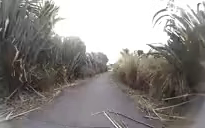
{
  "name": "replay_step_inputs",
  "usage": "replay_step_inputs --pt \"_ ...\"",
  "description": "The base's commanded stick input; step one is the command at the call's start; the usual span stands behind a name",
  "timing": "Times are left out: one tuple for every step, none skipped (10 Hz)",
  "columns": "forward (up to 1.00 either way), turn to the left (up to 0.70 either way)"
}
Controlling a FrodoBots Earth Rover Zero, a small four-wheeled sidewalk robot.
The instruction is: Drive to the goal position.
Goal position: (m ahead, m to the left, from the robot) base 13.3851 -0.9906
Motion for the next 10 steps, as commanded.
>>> replay_step_inputs --pt "0.70 0.00" --pt "0.70 0.00" --pt "0.70 0.00" --pt "0.70 0.00" --pt "0.70 0.00" --pt "0.70 0.00" --pt "0.70 0.00" --pt "0.70 0.00" --pt "0.70 0.00" --pt "0.70 0.00"
